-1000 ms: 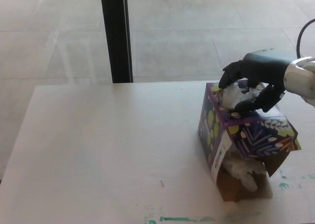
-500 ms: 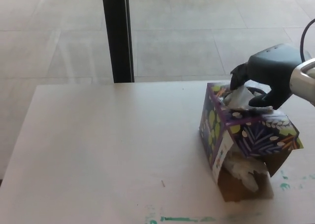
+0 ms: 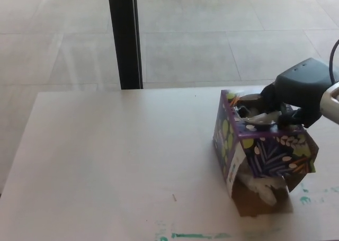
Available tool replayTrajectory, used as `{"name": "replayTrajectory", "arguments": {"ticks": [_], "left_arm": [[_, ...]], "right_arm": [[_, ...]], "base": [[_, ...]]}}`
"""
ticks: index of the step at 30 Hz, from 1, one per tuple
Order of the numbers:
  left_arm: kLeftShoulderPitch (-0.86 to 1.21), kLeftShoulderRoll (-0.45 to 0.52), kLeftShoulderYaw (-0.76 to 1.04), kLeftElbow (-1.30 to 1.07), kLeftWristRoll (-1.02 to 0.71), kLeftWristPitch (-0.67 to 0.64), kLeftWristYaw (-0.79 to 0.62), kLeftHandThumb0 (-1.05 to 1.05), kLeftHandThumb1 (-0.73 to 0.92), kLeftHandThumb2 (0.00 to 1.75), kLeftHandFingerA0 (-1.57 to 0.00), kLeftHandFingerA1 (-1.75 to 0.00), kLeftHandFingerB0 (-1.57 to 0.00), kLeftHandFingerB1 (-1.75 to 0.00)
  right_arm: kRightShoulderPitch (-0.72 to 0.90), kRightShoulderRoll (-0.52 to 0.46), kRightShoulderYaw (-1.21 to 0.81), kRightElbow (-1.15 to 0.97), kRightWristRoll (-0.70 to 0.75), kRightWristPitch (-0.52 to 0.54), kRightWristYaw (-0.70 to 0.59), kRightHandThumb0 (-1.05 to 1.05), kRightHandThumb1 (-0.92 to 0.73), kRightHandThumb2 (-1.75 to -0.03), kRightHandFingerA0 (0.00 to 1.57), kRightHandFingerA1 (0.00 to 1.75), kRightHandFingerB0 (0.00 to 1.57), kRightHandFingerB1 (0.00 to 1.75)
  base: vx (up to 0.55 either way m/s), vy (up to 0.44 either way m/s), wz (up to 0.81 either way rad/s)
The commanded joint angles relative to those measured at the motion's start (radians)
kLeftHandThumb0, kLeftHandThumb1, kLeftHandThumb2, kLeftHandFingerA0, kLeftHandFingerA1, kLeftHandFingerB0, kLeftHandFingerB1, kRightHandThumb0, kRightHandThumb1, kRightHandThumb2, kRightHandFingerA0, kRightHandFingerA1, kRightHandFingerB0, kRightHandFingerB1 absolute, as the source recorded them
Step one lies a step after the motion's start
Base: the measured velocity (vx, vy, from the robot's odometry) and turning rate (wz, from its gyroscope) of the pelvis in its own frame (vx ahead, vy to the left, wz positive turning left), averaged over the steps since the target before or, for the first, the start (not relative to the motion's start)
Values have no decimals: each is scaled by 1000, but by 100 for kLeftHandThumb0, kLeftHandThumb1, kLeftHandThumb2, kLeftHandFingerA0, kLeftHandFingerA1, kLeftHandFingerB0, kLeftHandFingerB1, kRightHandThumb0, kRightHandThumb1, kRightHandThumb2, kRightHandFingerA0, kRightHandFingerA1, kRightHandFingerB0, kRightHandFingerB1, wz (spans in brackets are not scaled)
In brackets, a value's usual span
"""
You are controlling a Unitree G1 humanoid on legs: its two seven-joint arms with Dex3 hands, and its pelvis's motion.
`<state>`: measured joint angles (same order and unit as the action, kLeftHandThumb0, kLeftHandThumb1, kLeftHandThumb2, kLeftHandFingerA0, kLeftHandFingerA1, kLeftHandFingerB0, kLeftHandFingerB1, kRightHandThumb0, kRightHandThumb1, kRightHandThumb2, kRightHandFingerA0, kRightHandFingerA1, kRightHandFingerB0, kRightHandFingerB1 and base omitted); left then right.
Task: The robot uses its right hand to pull out a tissue from the tissue box kept in the middle of the desk and put it on the right side
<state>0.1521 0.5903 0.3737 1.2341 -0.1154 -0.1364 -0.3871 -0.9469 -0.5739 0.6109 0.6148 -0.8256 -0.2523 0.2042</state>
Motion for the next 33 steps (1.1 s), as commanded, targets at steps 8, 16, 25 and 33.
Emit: {"name": "replayTrajectory", "arguments": {"ticks": [8, 16, 25, 33], "left_arm": [[12, -3, 10, -6, -24, -17, -14, -105, 85, 83, -77, -120, -60, -100], [24, -8, 2, -12, -15, -32, 2, -105, 89, 80, -76, -118, -60, -100], [30, -11, 6, 1, -19, -42, -3, -105, 90, 82, -72, -118, -58, -100], [31, -12, 13, 5, -26, -39, -3, -105, 88, 85, -73, -119, -55, -100]], "right_arm": [[75, 28, -36, 10, -41, -82, -241, -40, -53, -95, 112, 133, 81, 108], [72, 3, -23, -2, -118, -54, -314, -31, -62, -73, 84, 175, 66, 161], [64, -7, -56, 31, -114, -97, -415, -30, -58, -81, 93, 175, 67, 166], [60, 15, -80, 30, -106, -93, -447, -28, -56, -76, 90, 175, 63, 167]], "base": [[0, 0, 0], [0, 0, 0], [0, 0, 0], [0, 0, 0]]}}
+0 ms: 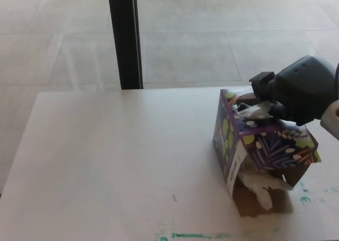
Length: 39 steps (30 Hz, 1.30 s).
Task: The robot uses its right hand to pull out a tissue from the tissue box kept in the middle of the desk and put it on the right side
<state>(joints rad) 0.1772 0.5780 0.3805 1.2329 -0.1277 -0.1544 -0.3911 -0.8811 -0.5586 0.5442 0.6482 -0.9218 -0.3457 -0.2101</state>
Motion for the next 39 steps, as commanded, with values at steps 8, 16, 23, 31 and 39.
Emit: {"name": "replayTrajectory", "arguments": {"ticks": [8, 16, 23, 31, 39], "left_arm": [[11, 4, 2, 12, -9, -31, -4, -105, 87, 85, -75, -121, -54, -101], [15, 6, -1, 19, -7, -32, 3, -105, 87, 86, -74, -122, -54, -101], [32, 6, -1, 19, -6, -44, 5, -105, 92, 87, -79, -117, -56, -100], [36, 12, -14, 22, 5, -52, 17, -105, 88, 87, -79, -116, -57, -100], [51, 11, -16, 9, 1, -58, 16, -105, 88, 88, -76, -118, -57, -101]], "right_arm": [[-9, 2, -30, -43, -17, 40, -2, -28, -55, -76, 90, 175, 70, 153], [-29, 20, -89, -37, 14, 53, -23, -27, -58, -86, 93, 175, 72, 152], [-74, 18, -133, -32, 30, 48, -5, -27, -56, -85, 92, 175, 70, 155], [-135, 10, -131, -17, 8, 81, -5, -30, -48, -92, 95, 175, 74, 147], [-141, 27, -135, 8, 1, 103, -75, -28, -48, -96, 116, 169, 76, 136]], "base": [[0, 0, 0], [0, 0, 0], [0, 0, 0], [0, 0, 0], [0, 0, 0]]}}
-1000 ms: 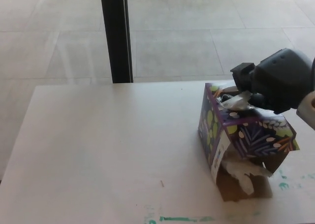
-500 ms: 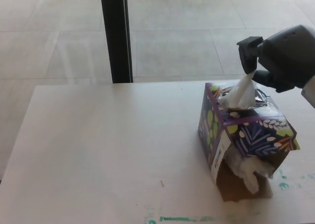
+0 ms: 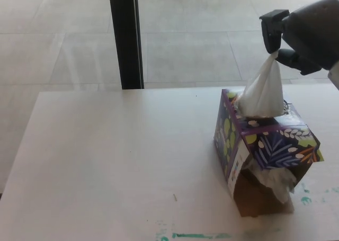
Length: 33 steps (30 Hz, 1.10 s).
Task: The robot uses its right hand to pull out a tissue from the tissue box kept in the middle of the desk and put it on the right side
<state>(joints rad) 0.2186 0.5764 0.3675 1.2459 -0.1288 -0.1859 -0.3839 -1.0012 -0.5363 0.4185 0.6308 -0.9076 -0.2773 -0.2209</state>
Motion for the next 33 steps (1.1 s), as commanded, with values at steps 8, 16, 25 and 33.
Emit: {"name": "replayTrajectory", "arguments": {"ticks": [8, 16, 25, 33], "left_arm": [[16, 17, -3, 1, 0, -21, 2, -105, 90, 87, -76, -117, -53, -98], [21, 21, -1, 1, -2, -20, -8, -105, 90, 87, -75, -116, -53, -98], [30, 22, 0, 7, -1, -15, 3, -105, 89, 86, -75, -118, -54, -99], [41, 27, -3, -5, -1, -26, -3, -105, 91, 86, -72, -119, -54, -99]], "right_arm": [[-79, -11, -14, 62, -3, 21, -68, -26, -57, -89, 117, 170, 74, 139], [-112, -32, -28, 89, 7, 15, -77, -28, -51, -87, 96, 175, 70, 160], [-199, -51, -37, 141, -10, 49, -98, -29, -54, -89, 97, 175, 69, 160], [-316, -92, -50, 228, 4, 53, -100, -25, -50, -96, 115, 175, 72, 142]], "base": [[0, 0, 0], [0, 0, 0], [0, 0, 0], [0, 0, 0]]}}
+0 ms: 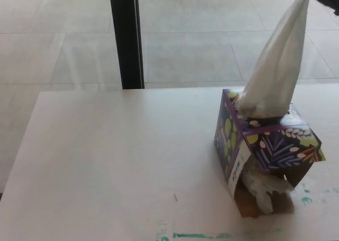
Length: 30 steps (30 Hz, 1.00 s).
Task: The robot uses its right hand to pull out a tissue from the tissue box kept in the middle of the desk and put it on the right side
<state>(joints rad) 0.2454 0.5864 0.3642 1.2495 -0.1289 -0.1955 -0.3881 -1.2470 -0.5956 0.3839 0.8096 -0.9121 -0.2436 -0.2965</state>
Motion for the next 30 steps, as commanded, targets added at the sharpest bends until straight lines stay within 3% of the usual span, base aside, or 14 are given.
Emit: {"name": "replayTrajectory", "arguments": {"ticks": [1, 2, 4, 6, 10, 14, 18, 19, 20, 23, 25, 30], "left_arm": [[14, 17, 0, -10, -2, -17, 0, -105, 91, 86, -72, -119, -54, -99], [11, 17, -2, -6, 1, -16, 4, -105, 91, 88, -72, -119, -55, -100], [9, 17, 2, -5, -3, -15, 6, -105, 89, 88, -76, -119, -57, -100], [8, 17, 2, -3, -3, -16, 5, -105, 89, 87, -75, -118, -56, -100], [5, 19, 8, 5, -8, -7, 2, -105, 89, 86, -79, -119, -59, -101], [1, 20, 5, 16, -2, -7, 9, -105, 88, 88, -79, -119, -58, -101], [9, 21, 4, 6, -1, -13, 6, -105, 92, 86, -77, -118, -59, -100], [11, 21, 4, 4, -3, -14, 3, -105, 90, 87, -74, -120, -57, -100], [12, 21, 6, 0, -6, -12, -1, -105, 91, 87, -73, -120, -55, -101], [12, 22, 1, 0, 0, -15, 2, -105, 91, 88, -77, -118, -57, -101], [5, 21, 5, 10, -4, -8, 4, -105, 88, 88, -76, -120, -57, -101], [3, 22, 1, 13, 2, -3, 12, -105, 86, 90, -76, -119, -58, -100]], "right_arm": [[-75, -35, -15, 57, 10, 18, -29, -25, -50, -96, 115, 175, 72, 142], [-88, -37, -19, 68, 13, 23, -30, -30, -52, -95, 97, 175, 74, 153], [-120, -50, -19, 103, 9, 22, -63, -32, -54, -90, 95, 175, 71, 156], [-138, -61, -19, 119, 12, 21, -59, -32, -56, -87, 96, 175, 75, 146], [-168, -81, -1, 142, -14, 62, -80, -33, -52, -94, 96, 175, 75, 149], [-199, -98, -27, 174, 7, 116, -108, -33, -52, -89, 95, 175, 72, 161], [-221, -119, -27, 216, 6, 108, -169, -31, -52, -91, 97, 175, 78, 152], [-226, -124, -34, 224, 14, 109, -171, -30, -54, -91, 96, 175, 77, 153], [-241, -135, -49, 245, 34, 114, -156, -32, -63, -82, 92, 175, 66, 162], [-252, -159, -57, 257, 39, 115, -144, -31, -60, -83, 91, 175, 70, 157], [-233, -186, -53, 248, 33, 93, -169, -32, -51, -94, 94, 175, 76, 151], [-166, -223, -27, 220, 16, 68, -189, -32, -49, -95, 95, 175, 72, 156]], "base": [[0, 0, 0], [0, 0, 0], [0, 0, 0], [0, 0, 0], [0, 0, 0], [0, 0, 0], [0, 0, 0], [0, 0, 0], [0, 0, 0], [0, 0, 0], [0, 0, 0], [0, 0, 0]]}}
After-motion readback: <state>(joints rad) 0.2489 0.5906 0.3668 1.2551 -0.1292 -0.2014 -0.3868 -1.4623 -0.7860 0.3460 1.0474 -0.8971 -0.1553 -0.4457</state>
